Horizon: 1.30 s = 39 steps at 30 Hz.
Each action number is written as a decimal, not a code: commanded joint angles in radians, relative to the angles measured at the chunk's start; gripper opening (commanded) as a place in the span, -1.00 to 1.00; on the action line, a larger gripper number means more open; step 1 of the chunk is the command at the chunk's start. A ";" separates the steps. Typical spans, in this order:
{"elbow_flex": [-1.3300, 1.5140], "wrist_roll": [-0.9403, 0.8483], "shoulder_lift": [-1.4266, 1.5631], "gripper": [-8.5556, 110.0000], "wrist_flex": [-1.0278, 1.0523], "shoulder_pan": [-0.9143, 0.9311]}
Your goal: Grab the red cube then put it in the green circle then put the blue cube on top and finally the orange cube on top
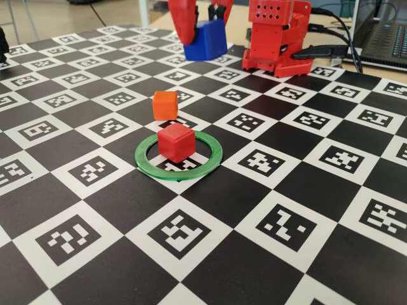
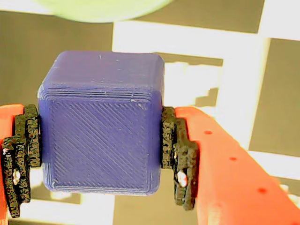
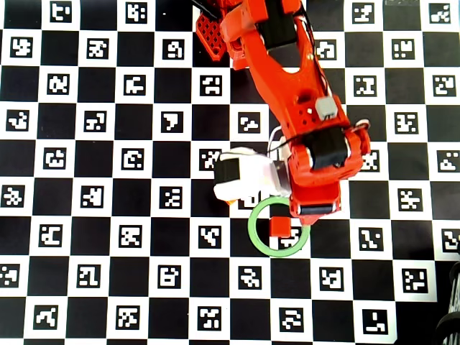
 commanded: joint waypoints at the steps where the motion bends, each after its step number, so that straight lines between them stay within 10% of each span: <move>1: 0.014 -0.032 0.037 -0.74 -0.069 0.020; 39: 0.213 0.043 0.043 -0.75 -0.252 0.101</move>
